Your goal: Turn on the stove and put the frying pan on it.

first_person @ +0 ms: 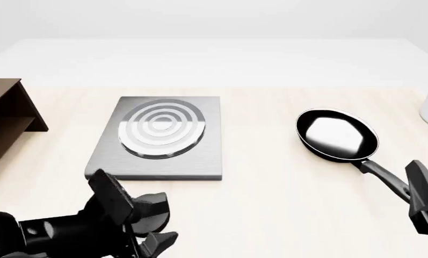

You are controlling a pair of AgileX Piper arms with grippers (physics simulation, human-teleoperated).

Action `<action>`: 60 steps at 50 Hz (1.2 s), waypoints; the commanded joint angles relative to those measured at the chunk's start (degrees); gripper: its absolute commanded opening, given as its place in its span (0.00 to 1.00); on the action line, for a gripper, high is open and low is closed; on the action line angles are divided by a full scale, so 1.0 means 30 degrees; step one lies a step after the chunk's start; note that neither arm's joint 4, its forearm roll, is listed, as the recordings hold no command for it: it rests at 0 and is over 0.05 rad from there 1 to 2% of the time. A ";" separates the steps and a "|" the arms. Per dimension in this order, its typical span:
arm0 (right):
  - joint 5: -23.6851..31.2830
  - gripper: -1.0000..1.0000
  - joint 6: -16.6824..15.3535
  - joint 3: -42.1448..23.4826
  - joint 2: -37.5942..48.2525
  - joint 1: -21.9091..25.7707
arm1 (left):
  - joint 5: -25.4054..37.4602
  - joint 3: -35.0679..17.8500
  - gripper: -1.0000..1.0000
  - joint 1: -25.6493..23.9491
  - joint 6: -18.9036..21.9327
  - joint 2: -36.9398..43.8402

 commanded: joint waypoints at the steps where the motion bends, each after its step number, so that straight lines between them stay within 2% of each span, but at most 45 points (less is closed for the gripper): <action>1: -0.0309 1.00 -0.0047 -0.0001 0.0330 0.0000 | 0.4830 -0.0841 1.00 0.0588 0.2061 -0.7708; 3: -0.0345 1.00 -0.0040 -0.0003 0.0359 -0.0005 | 0.5812 -0.0968 1.00 0.1147 0.2341 -0.9680; 5: -0.0442 1.00 -0.0062 -0.0001 0.0468 -0.0003 | 0.6070 -0.1009 1.00 0.1211 0.2328 -1.0360; 10: -0.0649 1.00 -0.0105 0.0001 0.0722 -0.0020 | 0.6455 -0.0211 1.00 0.2686 0.2642 -1.2024; 13: -0.0620 1.00 -0.0149 0.0001 0.0704 -0.0012 | 0.7749 0.0193 1.00 0.4472 0.3384 -1.4736; 16: -0.0815 1.00 -0.0188 0.0004 0.0967 0.0025 | 0.8882 0.0299 1.00 0.5756 0.3292 -1.6844; 18: -0.0942 1.00 -0.0254 0.0006 0.1145 0.0060 | 1.0141 0.0224 1.00 0.7304 0.4030 -1.9061; 22: -0.1007 1.00 -0.0305 0.0007 0.1244 0.0091 | 1.0846 0.0359 1.00 0.8597 0.4475 -2.0695; 25: -0.1204 1.00 -0.0406 0.0008 0.1497 0.0095 | 0.9883 0.1350 1.00 0.8936 0.4471 -2.0535; 29: -0.1469 1.00 -0.0492 0.0010 0.1845 0.0137 | 0.9052 0.2304 1.00 1.0967 0.4724 -2.1365; 33: -0.1662 1.00 -0.0668 0.0011 0.2128 0.0154 | 0.7534 0.3366 1.00 1.1698 0.4536 -2.1394; 35: -0.1711 1.00 -0.0741 0.0011 0.2214 0.0170 | 0.6464 0.3824 1.00 1.2674 0.4622 -2.1414; 36: -0.1761 1.00 -0.0779 0.0011 0.2300 0.0180 | 0.5589 0.4003 1.00 1.3704 0.4463 -2.1418; 38: -0.1772 1.00 -0.0777 0.0010 0.2336 0.0151 | 0.4287 0.4591 1.00 1.4882 0.5185 -2.1418; 39: -0.1773 1.00 -0.0721 0.0008 0.2357 0.0154 | 0.3430 0.4698 1.00 1.5354 0.4938 -2.1419; 40: -0.1845 1.00 -0.0623 0.0006 0.2473 0.0135 | 0.3048 0.5165 1.00 1.5823 0.5505 -2.1420; 42: -0.2115 1.00 -0.0340 -0.0010 0.2913 0.0128 | 0.2121 0.5430 1.00 1.6544 0.5068 -2.1420; 44: -0.2210 1.00 -0.0300 -0.0030 0.3065 0.0115 | 0.2169 0.5453 1.00 1.6624 0.5031 -2.1420; 45: -0.2390 1.00 -0.0306 -0.0057 0.3371 0.0143 | 0.2316 0.5451 1.00 1.6471 0.3939 -2.1420; 47: -0.3869 1.00 -0.0131 -0.0198 0.5757 0.0477 | 0.1833 0.5138 1.00 1.6683 0.3214 -2.1420; 49: -0.3278 1.00 -0.0054 -0.0593 0.5307 0.0689 | 0.1757 0.5273 1.00 1.6955 0.3735 -2.1420; 51: -0.3314 1.00 -0.0002 -0.1295 0.6763 0.1223 | 0.1597 0.5427 1.00 1.6896 0.3663 -2.1420; 53: -0.1823 1.00 -0.0066 -0.2493 0.6748 0.1302 | 0.1597 0.5441 1.00 1.6921 0.3559 -2.1420; 54: -0.0762 1.00 -0.0171 -0.3041 0.5596 0.1770 | 0.1578 0.5441 1.00 1.6839 0.3507 -2.1420; 55: -0.0685 1.00 -0.0171 -0.3054 0.5532 0.1770 | 0.1578 0.5441 1.00 1.6839 0.3507 -2.1420; 58: 0.0878 1.00 0.0067 -0.4958 0.6959 0.1816 | 0.1486 0.5439 1.00 1.7213 0.3317 -2.1420; 60: 0.2750 1.00 0.0349 -0.6425 0.7030 0.2916 | 0.1516 0.5440 1.00 1.7447 0.3277 -2.1420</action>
